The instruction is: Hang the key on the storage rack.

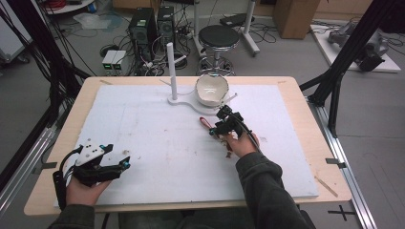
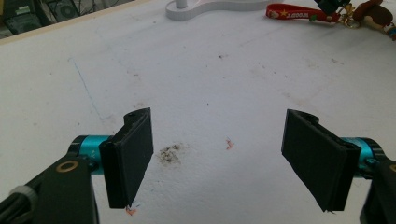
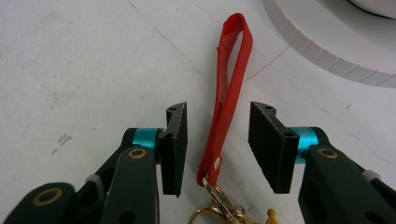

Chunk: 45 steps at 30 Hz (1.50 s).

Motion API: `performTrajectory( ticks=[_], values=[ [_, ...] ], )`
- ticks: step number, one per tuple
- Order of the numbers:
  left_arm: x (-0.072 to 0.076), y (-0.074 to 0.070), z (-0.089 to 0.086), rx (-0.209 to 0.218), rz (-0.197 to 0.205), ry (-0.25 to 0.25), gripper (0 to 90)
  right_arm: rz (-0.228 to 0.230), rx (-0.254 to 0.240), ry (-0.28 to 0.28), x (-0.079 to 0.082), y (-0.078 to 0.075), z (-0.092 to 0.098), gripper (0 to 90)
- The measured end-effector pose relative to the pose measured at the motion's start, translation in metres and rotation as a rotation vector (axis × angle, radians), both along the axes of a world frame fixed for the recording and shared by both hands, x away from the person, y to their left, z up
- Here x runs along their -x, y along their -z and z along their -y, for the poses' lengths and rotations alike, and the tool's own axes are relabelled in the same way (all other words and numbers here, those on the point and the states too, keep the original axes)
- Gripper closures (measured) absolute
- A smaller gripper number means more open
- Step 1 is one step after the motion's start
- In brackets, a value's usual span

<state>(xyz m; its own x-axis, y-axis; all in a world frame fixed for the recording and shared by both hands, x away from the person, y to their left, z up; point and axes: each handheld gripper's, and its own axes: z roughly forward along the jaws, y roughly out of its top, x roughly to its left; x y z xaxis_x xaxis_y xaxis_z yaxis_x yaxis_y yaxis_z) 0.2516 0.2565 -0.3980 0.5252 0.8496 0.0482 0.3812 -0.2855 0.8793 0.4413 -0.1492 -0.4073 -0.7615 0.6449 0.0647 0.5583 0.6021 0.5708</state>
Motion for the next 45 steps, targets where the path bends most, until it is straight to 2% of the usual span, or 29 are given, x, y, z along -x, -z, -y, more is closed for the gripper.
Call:
performTrajectory(
  ticks=[25,32,45],
  values=[
    [0.0,0.0,0.0,0.002,-0.001,0.0,25.4,-0.039,0.069,0.014,-0.002,0.011,-0.006,70.2],
    [0.0,0.0,0.0,0.001,-0.002,0.001,25.4,-0.045,0.065,0.023,-0.002,0.012,-0.005,71.8],
    [0.0,0.0,0.0,-0.002,-0.003,0.002,25.4,-0.039,0.068,0.022,-0.004,0.012,-0.004,81.3]
  ],
)
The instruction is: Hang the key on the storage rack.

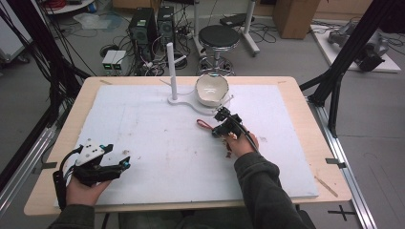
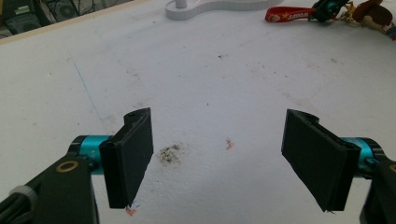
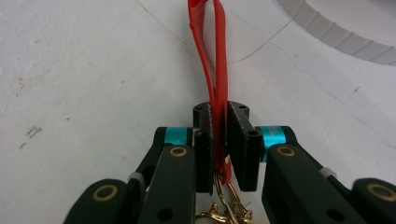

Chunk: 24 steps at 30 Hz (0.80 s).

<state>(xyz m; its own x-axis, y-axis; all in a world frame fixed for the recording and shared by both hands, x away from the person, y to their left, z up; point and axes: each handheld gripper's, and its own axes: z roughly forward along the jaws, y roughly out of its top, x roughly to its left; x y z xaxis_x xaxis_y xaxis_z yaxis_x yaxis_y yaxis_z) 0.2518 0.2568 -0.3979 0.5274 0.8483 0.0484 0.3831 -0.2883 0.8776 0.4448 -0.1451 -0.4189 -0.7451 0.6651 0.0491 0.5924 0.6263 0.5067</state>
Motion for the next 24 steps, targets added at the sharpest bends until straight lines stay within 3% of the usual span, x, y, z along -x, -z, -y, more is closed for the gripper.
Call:
performTrajectory(
  ticks=[24],
  values=[
    [0.0003,-0.0002,0.0,0.0,0.002,-0.002,25.4,-0.005,-0.049,-0.009,0.0001,-0.0059,0.0066,83.9]
  ],
)
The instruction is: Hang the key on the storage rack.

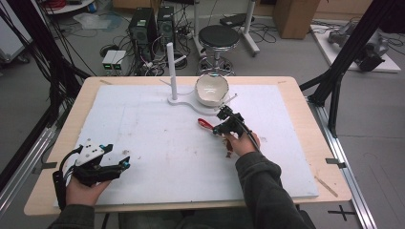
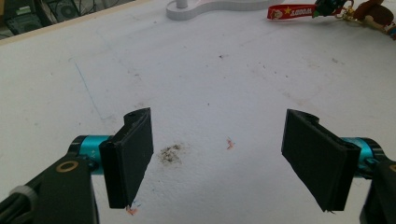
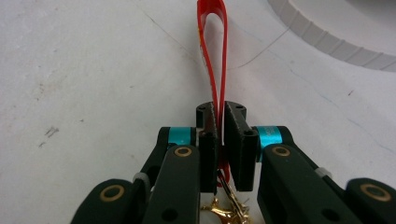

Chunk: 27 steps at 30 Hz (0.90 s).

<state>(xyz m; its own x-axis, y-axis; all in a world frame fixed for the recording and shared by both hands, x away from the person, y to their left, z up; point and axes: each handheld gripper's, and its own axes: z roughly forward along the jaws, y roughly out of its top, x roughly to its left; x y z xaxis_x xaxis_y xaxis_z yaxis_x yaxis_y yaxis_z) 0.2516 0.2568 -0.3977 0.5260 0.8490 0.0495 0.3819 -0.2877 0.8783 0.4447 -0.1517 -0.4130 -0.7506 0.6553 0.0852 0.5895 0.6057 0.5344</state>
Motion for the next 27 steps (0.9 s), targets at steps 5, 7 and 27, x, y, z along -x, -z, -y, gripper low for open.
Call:
performTrajectory(
  ticks=[5,7,27],
  values=[
    [0.0,0.0,0.0,-0.001,0.001,-0.001,25.4,0.019,-0.015,-0.01,0.002,-0.004,0.0,84.0],
    [0.0,0.0,0.0,0.0,0.001,-0.002,25.4,0.021,-0.028,-0.008,0.002,-0.005,0.001,84.1],
    [0.0,0.0,0.001,0.003,0.003,-0.004,25.4,0.092,-0.099,-0.034,0.009,-0.025,0.0,84.6]
  ],
)
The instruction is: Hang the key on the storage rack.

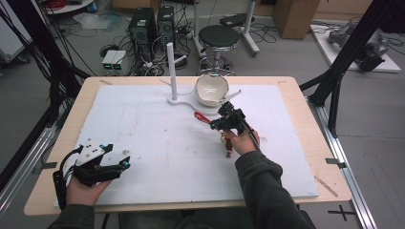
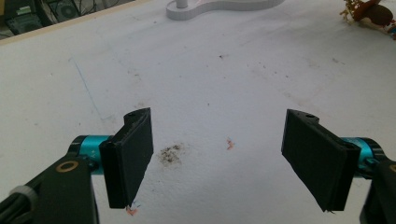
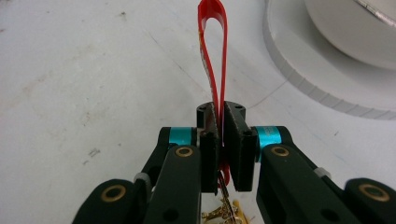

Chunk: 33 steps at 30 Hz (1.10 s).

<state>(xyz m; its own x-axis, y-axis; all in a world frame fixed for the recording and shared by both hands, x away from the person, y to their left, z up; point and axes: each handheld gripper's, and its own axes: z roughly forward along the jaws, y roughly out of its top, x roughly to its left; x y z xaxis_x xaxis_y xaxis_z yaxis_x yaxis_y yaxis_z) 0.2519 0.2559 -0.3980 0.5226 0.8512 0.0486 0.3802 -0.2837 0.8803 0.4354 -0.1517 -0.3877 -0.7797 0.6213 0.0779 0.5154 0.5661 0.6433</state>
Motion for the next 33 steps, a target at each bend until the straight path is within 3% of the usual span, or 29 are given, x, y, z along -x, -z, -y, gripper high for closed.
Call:
performTrajectory(
  ticks=[11,33],
  values=[
    [0.0,0.0,-0.001,-0.001,-0.002,-0.001,25.4,0.053,-0.015,-0.029,0.001,-0.018,-0.009,85.2],
    [0.0,-0.001,-0.001,-0.004,-0.001,-0.001,25.4,0.097,-0.052,-0.031,0.0,-0.038,-0.012,85.6]
  ],
)
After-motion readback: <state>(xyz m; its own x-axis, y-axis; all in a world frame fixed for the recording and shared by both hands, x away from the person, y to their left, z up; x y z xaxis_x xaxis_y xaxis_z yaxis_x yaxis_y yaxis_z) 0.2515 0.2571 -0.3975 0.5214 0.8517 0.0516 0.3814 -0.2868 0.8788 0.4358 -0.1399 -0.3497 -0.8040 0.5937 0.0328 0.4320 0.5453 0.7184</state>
